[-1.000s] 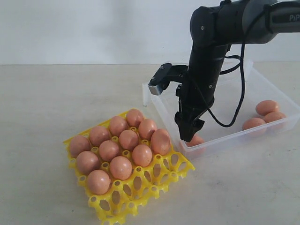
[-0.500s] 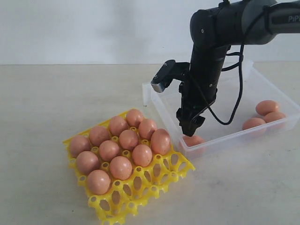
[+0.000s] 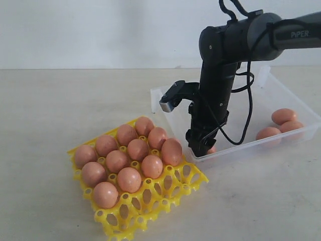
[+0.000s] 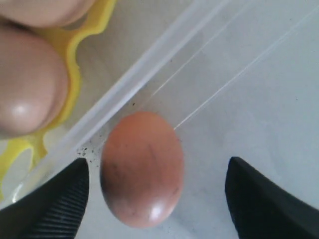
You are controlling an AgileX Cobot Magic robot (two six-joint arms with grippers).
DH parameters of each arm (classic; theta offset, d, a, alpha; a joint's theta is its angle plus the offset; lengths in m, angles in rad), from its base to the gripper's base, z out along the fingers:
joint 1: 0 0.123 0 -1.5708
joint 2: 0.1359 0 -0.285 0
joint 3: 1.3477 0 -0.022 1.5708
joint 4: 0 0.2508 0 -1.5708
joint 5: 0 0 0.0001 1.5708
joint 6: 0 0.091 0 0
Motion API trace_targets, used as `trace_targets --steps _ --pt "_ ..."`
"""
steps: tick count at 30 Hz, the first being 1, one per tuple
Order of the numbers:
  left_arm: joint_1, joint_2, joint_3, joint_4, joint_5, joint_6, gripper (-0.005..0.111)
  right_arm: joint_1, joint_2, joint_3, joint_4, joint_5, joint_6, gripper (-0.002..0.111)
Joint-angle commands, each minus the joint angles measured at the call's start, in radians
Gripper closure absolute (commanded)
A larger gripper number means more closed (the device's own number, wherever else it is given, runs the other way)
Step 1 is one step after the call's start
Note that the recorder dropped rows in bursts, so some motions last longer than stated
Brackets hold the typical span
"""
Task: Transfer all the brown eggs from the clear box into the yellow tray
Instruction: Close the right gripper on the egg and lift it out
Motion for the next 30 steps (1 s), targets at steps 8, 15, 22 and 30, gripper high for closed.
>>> trace_targets --steps 8,15,22,30 --pt "-0.005 -0.003 0.003 -0.002 -0.003 -0.003 0.103 -0.001 0.055 0.006 0.014 -0.071 0.063 0.043" --pt "-0.005 -0.003 0.003 -0.002 -0.003 -0.003 0.103 -0.001 0.065 0.006 -0.005 -0.051 0.096 0.107" --pt "-0.005 -0.003 0.003 -0.002 -0.003 -0.003 0.103 -0.001 0.061 0.006 -0.013 -0.051 0.159 0.107" --pt "-0.005 -0.003 0.003 -0.002 -0.003 -0.003 0.103 -0.001 -0.063 0.004 -0.063 -0.074 0.310 0.107"
